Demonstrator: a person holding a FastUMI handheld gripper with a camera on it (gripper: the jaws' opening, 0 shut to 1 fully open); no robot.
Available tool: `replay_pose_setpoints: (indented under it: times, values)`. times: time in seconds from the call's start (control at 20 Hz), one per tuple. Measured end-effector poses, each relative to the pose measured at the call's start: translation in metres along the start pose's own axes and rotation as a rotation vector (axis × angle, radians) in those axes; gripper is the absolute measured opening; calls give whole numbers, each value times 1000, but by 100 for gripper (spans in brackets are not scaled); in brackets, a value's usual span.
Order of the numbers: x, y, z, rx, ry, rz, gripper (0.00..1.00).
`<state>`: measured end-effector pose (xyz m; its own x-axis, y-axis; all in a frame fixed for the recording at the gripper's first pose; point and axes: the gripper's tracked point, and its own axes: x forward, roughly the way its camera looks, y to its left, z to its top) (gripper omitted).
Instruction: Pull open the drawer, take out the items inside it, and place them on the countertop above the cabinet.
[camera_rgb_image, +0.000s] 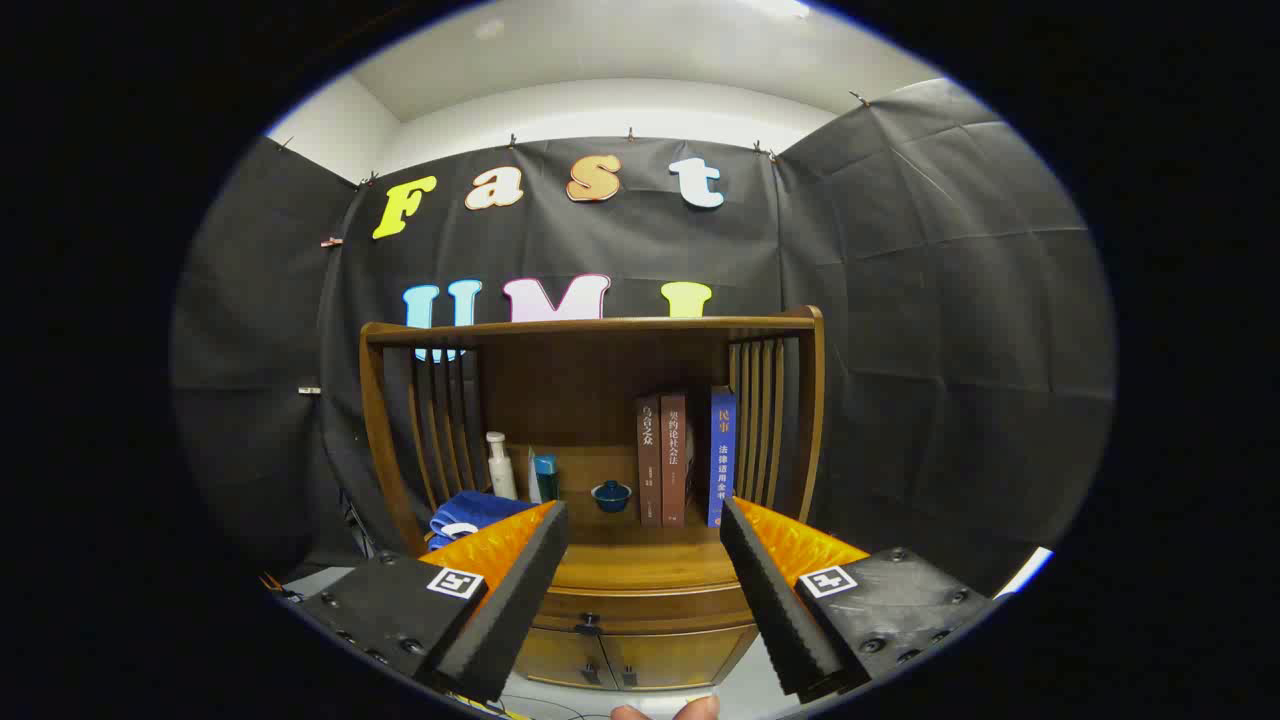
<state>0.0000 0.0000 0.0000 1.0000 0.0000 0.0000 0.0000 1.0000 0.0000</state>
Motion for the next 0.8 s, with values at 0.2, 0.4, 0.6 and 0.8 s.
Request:
replay_pose_setpoints:
  times: [0.2,0.4,0.6,0.8]
  values:
    - [2,-2,5,-1,-6,-10,99]
    - [2,0,5,2,-1,-7,99]
    - [2,0,4,-4,0,-11,99]
    - [2,3,2,3,1,-6,99]
